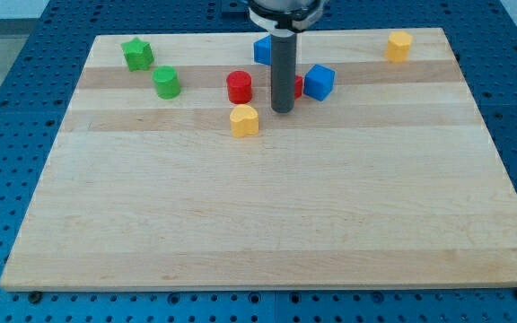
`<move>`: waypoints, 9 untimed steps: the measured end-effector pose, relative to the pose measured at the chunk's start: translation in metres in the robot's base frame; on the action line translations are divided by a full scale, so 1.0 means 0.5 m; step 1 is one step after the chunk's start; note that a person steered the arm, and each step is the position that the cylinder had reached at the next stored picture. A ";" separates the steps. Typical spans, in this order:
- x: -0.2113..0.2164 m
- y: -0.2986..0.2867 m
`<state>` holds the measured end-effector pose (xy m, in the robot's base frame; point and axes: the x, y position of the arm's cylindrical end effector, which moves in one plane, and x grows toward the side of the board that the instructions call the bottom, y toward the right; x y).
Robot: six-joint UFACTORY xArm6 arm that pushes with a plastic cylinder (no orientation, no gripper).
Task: Push yellow heart towards the center left of the board
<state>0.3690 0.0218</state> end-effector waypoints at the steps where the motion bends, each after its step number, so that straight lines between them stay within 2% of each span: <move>1: 0.028 0.000; 3: 0.041 -0.100; 7: 0.142 -0.221; 9: 0.143 -0.300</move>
<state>0.4406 -0.1282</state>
